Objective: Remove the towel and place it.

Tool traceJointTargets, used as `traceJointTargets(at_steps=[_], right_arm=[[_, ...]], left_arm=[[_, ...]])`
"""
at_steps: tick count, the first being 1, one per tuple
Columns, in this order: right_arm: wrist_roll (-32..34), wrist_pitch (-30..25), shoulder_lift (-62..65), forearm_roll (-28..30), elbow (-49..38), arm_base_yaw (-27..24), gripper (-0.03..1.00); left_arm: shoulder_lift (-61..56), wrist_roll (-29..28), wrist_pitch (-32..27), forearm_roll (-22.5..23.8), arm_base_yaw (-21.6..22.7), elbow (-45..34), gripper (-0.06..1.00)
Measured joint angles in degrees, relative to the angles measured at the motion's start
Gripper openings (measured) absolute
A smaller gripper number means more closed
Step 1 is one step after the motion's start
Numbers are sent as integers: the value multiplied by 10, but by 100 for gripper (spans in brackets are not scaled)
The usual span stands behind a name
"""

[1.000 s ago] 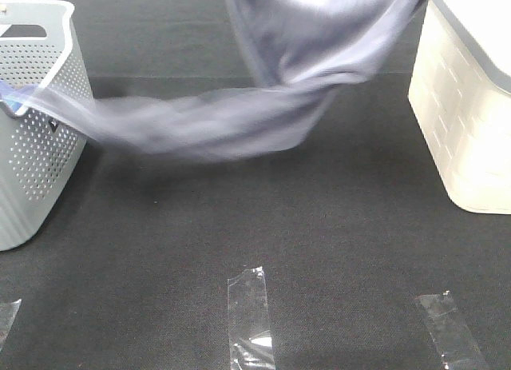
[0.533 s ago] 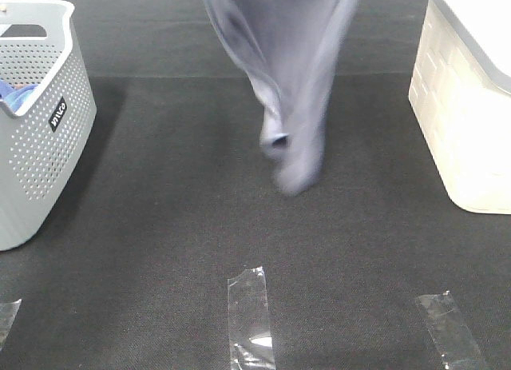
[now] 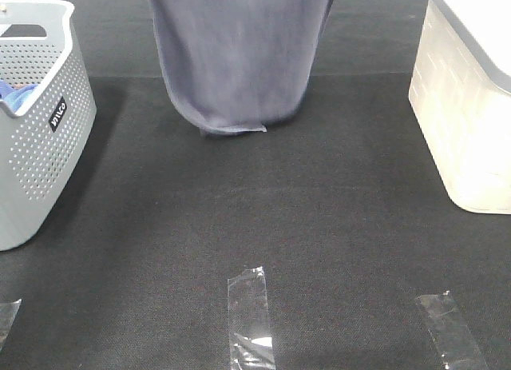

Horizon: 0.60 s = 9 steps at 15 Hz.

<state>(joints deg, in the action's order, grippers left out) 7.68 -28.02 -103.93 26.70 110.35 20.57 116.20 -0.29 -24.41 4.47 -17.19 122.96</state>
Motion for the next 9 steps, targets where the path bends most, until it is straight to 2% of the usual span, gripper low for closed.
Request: traceJointTargets(at_steps=[1, 3, 6, 9], right_arm=[[-1, -84, -15, -49, 0, 1, 0], [-15, -150, -16, -85, 0, 1, 0], [-30, -221, -16, -117, 0, 1, 0], [-30, -230, -16, -118, 0, 1, 0]], left_arm=[[19, 0, -109, -32, 0, 0, 0], [25, 0, -182, -56, 0, 0, 0], [25, 3, -217, -70, 0, 0, 0], [26, 3, -223, -81, 0, 0, 0]])
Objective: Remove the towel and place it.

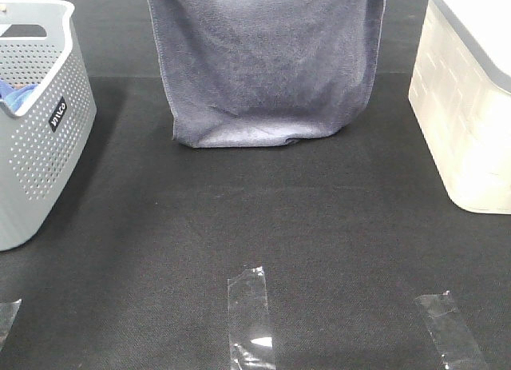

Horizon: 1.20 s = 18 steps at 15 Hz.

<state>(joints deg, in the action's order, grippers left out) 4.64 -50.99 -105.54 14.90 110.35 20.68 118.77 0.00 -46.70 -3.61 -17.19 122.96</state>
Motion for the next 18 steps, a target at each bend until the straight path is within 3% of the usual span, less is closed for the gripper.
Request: traceJointTargets(at_steps=[4, 6, 7, 8, 9, 12, 15, 16, 18], right_arm=[[0, 22, -33, 14, 0, -2, 0], [0, 147, -82, 88, 0, -3, 0], [0, 174, -87, 108, -1, -3, 0], [1, 237, -92, 153, -1, -4, 0], [1, 324, -89, 222, 14, -7, 0], [1, 381, -58, 279, 91, -8, 0], [1, 389, -21, 264, 117, -8, 0], [1, 370, -18, 250, 119, -6, 0], [1, 292, -40, 235, 120, -6, 0]], left_arm=[[46, 17, 7, -8, 0, 0, 0], [88, 48, 113, 19, 6, 0, 0], [95, 54, 151, 30, 6, 0, 0], [100, 66, 288, 68, 9, -2, 0], [95, 69, 387, 83, 11, -2, 0], [51, 70, 685, 93, 13, 5, 0], [10, 70, 733, 97, 13, 22, 0], [7, 70, 715, 97, 12, 23, 0], [27, 70, 614, 102, 12, 23, 0]])
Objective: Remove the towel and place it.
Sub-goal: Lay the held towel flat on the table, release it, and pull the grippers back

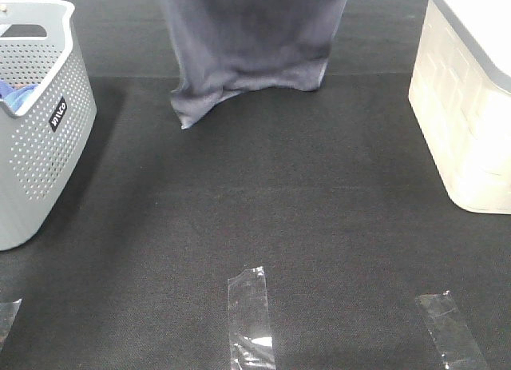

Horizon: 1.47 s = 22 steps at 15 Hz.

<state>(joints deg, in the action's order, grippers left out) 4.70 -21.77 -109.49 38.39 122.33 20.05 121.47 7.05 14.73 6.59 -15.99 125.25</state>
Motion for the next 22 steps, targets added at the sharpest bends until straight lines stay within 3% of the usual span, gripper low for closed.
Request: traceJointTargets(at_steps=[4, 5, 7, 8, 10, 12, 14, 17, 19, 22], right_arm=[[0, -154, -46, -42, -6, 6, 0], [-1, -206, -48, -81, -6, 7, 0], [-14, -270, -51, -124, -6, 7, 0], [-42, -349, -54, -177, -6, 7, 0], [-80, -441, -57, -229, -7, 6, 0], [-91, -471, -57, -269, -23, 3, 0], [-92, -473, -50, -310, -69, 2, 0], [-102, -474, -13, -353, -171, -1, 0], [-104, -478, 23, -368, -241, -1, 0], [-105, -477, 93, -405, -350, -1, 0]], left_arm=[[47, 0, -258, -17, -6, -3, 0], [46, 0, -346, -41, -9, -3, 0], [45, 0, -439, -66, -12, -2, 0], [45, 0, -552, -97, -12, -2, 0], [45, 0, -674, -135, -12, -2, 0], [45, 0, -790, -159, -10, -2, 0], [45, -5, -833, -158, -6, -2, 0], [37, -22, -836, -157, -8, -28, 0], [5, -25, -837, -155, -26, -91, 0], [-81, -28, -838, -134, -83, -248, 0]])
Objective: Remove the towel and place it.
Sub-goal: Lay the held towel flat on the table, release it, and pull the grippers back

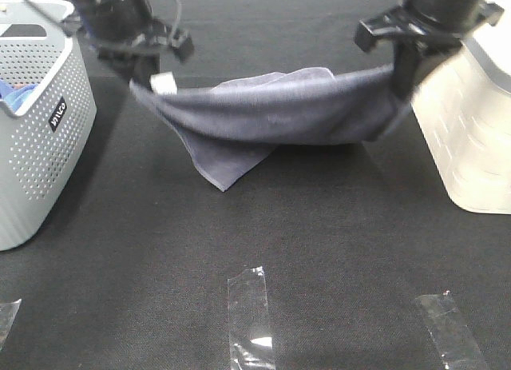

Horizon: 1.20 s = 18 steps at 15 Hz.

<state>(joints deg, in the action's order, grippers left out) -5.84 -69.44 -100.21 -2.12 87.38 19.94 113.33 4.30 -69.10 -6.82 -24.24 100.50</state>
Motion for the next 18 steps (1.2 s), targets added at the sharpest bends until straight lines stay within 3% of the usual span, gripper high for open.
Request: traceJointTargets(at_steps=[6, 12, 15, 18], right_arm=[[0, -2, 151, -57, -221, 0, 0], [0, -2, 302, -112, -400, 0, 0], [0, -3, 348, -125, -469, 0, 0], [0, -3, 383, -143, -528, 0, 0]], left_arm=[[-123, -43, -2, 5, -124, -187, 0], [-172, -133, -3, -7, -282, -282, 0], [-178, -185, -4, -12, -331, -321, 0], [-178, -206, -4, -59, -370, -368, 0]])
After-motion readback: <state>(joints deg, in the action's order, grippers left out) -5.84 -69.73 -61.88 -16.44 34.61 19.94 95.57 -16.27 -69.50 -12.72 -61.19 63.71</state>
